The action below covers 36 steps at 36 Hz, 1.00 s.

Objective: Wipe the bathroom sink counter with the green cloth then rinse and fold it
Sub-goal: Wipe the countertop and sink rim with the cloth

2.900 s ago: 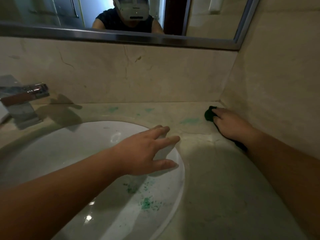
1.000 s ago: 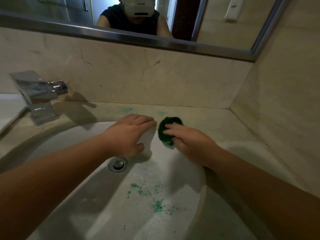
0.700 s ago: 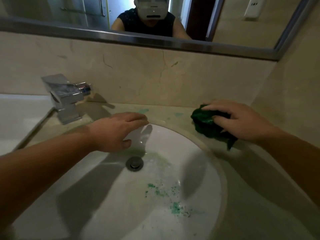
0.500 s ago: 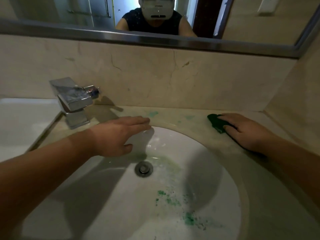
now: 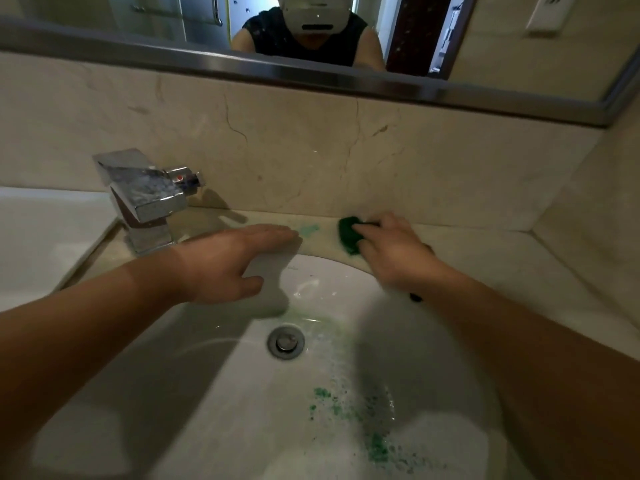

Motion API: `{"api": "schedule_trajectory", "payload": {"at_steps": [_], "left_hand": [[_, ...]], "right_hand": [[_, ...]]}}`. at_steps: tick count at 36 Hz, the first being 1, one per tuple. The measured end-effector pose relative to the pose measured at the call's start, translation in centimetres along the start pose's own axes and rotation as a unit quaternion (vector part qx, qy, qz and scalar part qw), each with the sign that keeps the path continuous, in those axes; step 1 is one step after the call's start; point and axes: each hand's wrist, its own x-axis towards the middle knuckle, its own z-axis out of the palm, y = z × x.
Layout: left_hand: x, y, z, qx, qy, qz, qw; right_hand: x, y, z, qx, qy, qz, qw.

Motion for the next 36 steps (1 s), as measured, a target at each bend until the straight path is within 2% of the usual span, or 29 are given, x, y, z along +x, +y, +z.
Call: {"api": "schedule_trajectory", "payload": {"at_steps": [4,7,9,11,14,16,19,28,33,36], "left_hand": [[0.1,-1.0,0.0,0.0,-0.008,-0.031,0.999],[0.0,-1.8,0.1,-0.001,-0.043,-0.038,0.998],[0.0,-2.5,0.3,0.006,-0.055,-0.031,0.998],[0.1,-3.0,0.5,0.0,-0.05,-0.025,0.998],[0.2,-3.5,0.9,-0.007,-0.035,-0.02,0.999],[0.1,-3.5,1.1,-0.016,-0.025,-0.015,0.999],[0.1,-3.4,1.2,-0.025,-0.015,-0.004,1.0],[0.2,-2.9,0.6,-0.021,-0.02,-0.009,1.0],[0.1,-3.1,0.6,-0.009,-0.022,-0.007,1.0],[0.2,-3.5,1.0,-0.002,-0.021,-0.001,1.0]], "right_hand": [[-3.2,-2.3,-1.1,0.055,-0.091,-0.096,0.99],[-5.7,-0.8,-4.1,0.076,-0.041,-0.099,0.991],[-6.8,1.9,-6.8,0.088,0.03,-0.05,0.994],[-7.2,5.8,-8.6,0.051,0.068,0.021,0.996],[-7.1,10.8,-7.1,-0.027,0.002,0.13,0.991],[-7.1,12.6,-4.5,-0.041,-0.03,0.158,0.986],[-5.5,11.7,-2.4,-0.024,0.001,0.128,0.991],[-1.8,-0.5,0.3,0.044,0.009,-0.022,0.999],[-4.9,-2.0,-4.2,0.188,-0.006,-0.029,0.982],[-6.1,-0.3,-7.3,0.113,0.075,-0.069,0.988]]}}
